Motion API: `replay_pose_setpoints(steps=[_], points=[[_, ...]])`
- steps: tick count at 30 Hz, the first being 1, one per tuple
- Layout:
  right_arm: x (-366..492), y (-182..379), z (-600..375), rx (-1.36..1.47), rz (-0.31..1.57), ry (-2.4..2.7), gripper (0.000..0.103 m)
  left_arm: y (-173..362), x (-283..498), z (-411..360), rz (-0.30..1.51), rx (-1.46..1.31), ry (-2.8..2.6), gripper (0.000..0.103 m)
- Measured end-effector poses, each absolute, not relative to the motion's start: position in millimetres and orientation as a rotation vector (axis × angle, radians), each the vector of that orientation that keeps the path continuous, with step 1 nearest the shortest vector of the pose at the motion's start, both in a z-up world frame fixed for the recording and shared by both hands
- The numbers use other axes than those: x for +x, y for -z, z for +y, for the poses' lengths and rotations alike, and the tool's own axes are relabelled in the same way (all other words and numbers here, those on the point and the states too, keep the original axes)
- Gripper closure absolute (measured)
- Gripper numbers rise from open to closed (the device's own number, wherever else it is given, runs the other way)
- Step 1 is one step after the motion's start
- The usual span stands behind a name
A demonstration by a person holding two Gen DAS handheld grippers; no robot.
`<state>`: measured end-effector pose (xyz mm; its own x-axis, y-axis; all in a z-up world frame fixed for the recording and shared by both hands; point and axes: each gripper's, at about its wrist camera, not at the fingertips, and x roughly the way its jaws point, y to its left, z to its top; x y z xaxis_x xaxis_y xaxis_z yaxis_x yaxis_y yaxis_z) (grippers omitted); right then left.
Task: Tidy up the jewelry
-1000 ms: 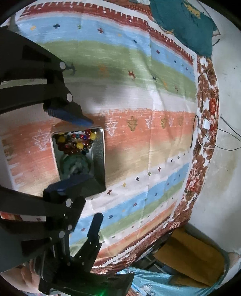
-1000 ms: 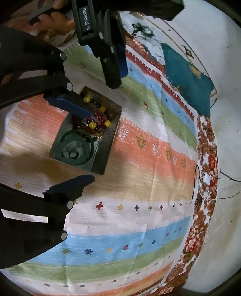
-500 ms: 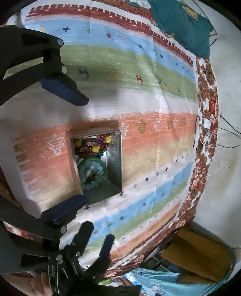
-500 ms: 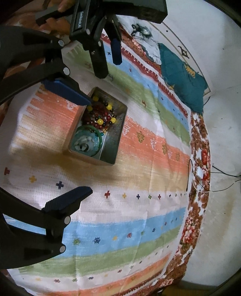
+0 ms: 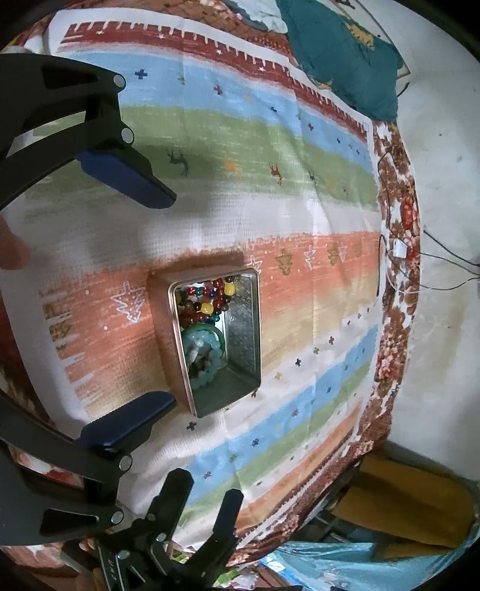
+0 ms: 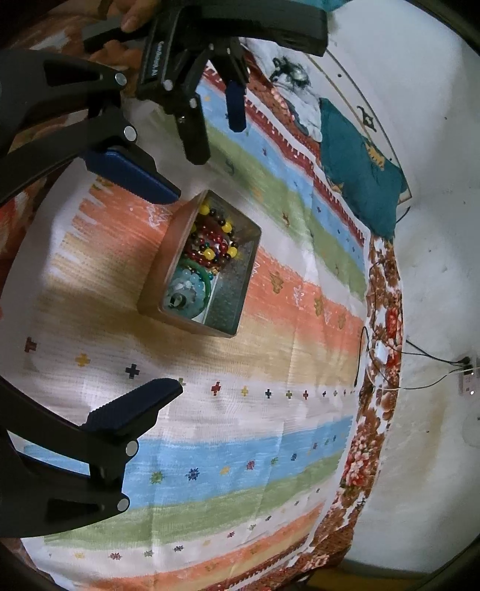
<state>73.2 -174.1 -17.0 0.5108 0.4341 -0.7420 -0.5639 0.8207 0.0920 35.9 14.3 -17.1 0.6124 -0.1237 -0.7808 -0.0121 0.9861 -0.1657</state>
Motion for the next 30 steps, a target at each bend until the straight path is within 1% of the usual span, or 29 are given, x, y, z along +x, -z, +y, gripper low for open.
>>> replay_pose_setpoints(steps=[7, 14, 30], points=[[63.0, 13.6, -180.3, -0.135, 0.819, -0.619, 0.007, 11.1, 20.4, 5.9, 0.824, -0.119, 0.069, 0.006], [53.7, 13.5, -182.2, -0.131, 0.806, -0.620, 0.007, 8.5, 12.2, 2.7, 0.788, -0.091, 0.041, 0.006], [53.9, 17.9, -180.9, -0.134, 0.824, -0.614, 0.007, 7.7, 8.3, 4.1, 0.785, -0.096, 0.037, 0.006]])
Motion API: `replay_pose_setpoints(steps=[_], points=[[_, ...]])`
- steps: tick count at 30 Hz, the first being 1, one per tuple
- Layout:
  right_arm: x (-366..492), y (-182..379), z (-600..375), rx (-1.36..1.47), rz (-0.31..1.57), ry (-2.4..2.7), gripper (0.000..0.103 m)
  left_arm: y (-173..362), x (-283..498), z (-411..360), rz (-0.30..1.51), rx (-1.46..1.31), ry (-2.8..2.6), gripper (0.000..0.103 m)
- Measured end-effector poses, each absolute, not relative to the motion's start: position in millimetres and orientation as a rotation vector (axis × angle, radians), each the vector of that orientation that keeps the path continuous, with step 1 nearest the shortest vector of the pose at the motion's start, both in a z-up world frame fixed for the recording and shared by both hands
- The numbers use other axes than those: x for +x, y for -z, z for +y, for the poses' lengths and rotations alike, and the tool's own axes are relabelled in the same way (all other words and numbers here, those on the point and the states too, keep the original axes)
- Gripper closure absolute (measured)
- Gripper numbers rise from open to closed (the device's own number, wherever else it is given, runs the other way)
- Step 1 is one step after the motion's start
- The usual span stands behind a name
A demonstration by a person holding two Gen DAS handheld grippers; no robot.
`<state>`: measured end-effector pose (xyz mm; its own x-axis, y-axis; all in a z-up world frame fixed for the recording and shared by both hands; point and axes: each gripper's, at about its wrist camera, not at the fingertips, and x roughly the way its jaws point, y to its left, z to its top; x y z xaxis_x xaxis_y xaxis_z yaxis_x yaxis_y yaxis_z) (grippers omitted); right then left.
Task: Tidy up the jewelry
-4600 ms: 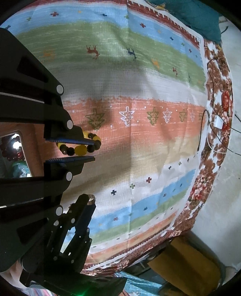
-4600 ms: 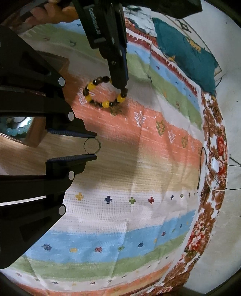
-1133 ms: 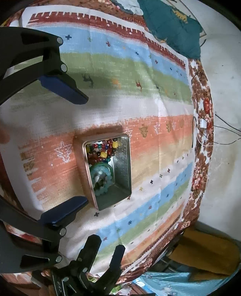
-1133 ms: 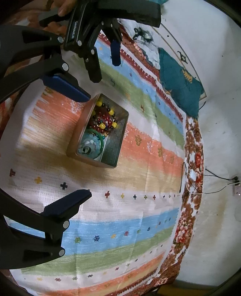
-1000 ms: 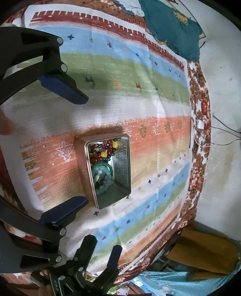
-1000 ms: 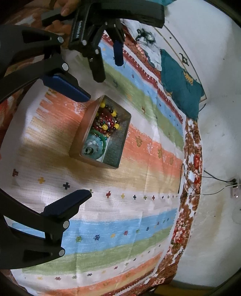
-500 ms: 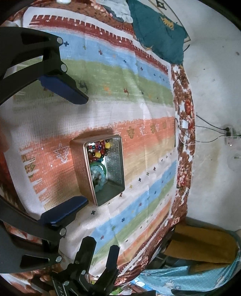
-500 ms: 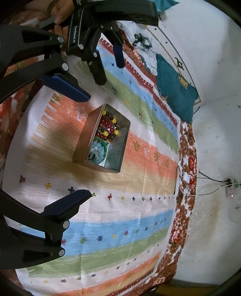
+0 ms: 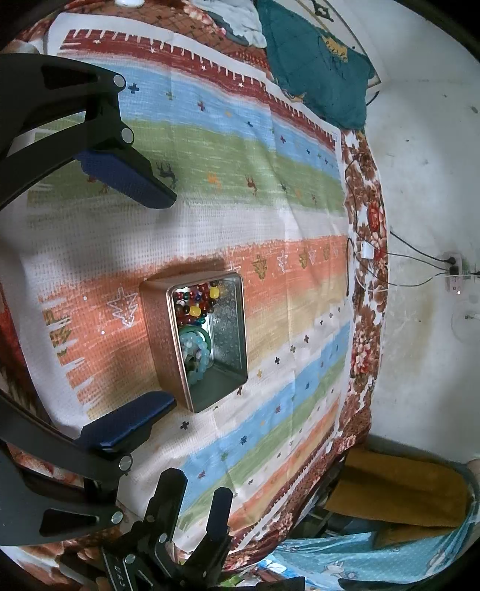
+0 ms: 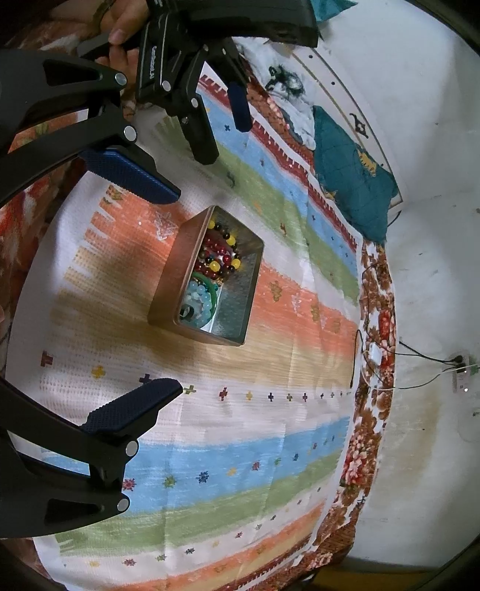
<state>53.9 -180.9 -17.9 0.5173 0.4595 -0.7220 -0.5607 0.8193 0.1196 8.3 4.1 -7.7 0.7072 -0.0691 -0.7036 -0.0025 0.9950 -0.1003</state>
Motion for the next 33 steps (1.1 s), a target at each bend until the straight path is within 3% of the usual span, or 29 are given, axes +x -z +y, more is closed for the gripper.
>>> replay_pose_setpoints(steps=[33], points=[[54.1, 19.9, -182.1, -0.148, 0.821, -0.592, 0.007, 11.1, 9.6, 7.3, 0.799, -0.099, 0.033, 0.006]])
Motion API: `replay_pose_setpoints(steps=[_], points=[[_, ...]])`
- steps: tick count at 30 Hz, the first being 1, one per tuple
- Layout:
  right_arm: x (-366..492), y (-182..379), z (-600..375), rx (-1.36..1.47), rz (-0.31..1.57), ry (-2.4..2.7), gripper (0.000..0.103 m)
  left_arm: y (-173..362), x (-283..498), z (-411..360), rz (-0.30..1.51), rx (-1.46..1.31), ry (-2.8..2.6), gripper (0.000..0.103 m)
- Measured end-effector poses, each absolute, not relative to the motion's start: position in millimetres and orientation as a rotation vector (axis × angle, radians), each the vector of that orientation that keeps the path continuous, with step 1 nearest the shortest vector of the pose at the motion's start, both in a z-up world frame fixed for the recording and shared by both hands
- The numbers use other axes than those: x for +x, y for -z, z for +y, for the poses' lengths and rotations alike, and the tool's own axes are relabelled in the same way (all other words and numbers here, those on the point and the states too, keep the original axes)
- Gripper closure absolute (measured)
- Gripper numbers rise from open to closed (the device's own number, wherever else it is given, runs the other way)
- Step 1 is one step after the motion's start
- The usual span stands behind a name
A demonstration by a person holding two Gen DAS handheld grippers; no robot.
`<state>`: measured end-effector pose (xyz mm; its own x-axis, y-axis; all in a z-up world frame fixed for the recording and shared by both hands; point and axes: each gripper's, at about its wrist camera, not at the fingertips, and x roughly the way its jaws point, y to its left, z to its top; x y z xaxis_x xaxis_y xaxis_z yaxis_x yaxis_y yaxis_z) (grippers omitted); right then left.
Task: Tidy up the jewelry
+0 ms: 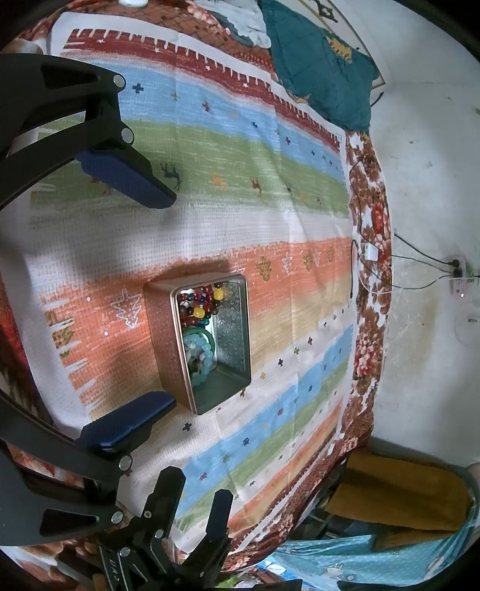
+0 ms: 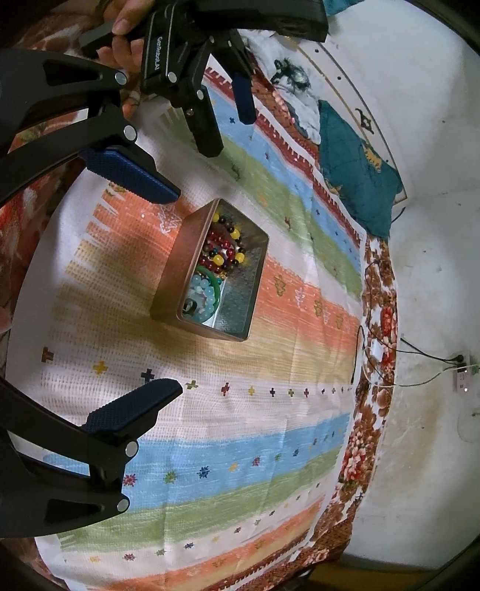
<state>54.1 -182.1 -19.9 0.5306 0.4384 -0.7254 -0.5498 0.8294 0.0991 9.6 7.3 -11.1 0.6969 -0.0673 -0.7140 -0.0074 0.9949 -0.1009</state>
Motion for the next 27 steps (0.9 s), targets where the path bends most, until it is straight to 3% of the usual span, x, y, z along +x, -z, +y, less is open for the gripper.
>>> replay_pose_setpoints(steps=[27], points=[[54.0, 23.9, -181.4, -0.166, 0.829, -0.601, 0.006, 17.2, 10.9, 5.0, 0.830, -0.112, 0.039, 0.006]])
